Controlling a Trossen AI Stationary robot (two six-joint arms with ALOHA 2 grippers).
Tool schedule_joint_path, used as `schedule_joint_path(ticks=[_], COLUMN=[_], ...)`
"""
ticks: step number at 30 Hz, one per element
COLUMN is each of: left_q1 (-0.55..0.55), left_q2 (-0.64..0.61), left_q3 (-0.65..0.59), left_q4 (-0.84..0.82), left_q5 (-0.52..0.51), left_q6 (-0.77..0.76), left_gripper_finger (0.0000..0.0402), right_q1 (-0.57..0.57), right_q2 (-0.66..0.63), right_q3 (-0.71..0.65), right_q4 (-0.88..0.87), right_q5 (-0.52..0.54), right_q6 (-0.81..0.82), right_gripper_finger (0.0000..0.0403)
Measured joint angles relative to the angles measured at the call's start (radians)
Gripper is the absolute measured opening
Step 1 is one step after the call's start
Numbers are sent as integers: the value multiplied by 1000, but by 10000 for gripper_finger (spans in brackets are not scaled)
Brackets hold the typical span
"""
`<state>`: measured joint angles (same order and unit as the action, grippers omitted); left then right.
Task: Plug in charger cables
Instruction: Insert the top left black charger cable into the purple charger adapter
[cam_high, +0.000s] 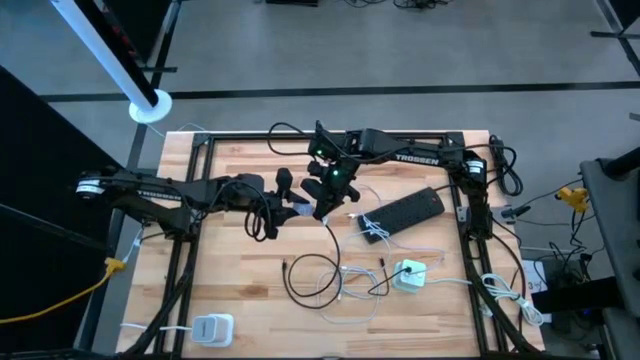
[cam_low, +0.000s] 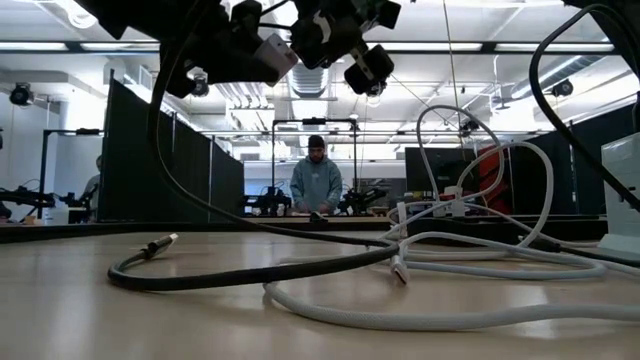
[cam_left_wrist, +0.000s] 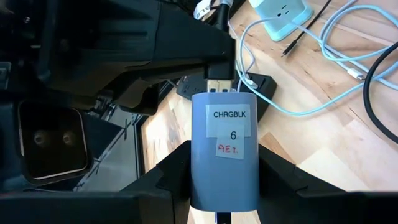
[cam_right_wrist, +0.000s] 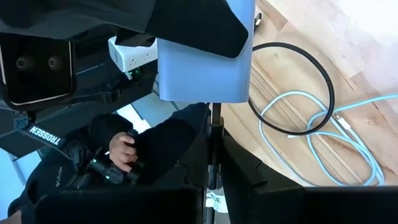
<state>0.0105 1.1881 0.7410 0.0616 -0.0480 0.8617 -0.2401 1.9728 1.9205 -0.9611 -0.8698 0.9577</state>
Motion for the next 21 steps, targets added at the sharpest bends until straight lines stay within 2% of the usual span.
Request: schedule_joint_path(ticks=[7,21], left_q1=[-1,0], left_q2=[0,26], left_q3=[0,0], left_q4=[3,30], left_q5=[9,88], left_q6=[39,42], left_gripper_finger=[120,120], right_q1=[9,16], right_q2=[0,0], right_q3=[0,0], right_q4=[1,14], right_q5=[6,23], right_q6=[1,15], right_gripper_finger=[15,15])
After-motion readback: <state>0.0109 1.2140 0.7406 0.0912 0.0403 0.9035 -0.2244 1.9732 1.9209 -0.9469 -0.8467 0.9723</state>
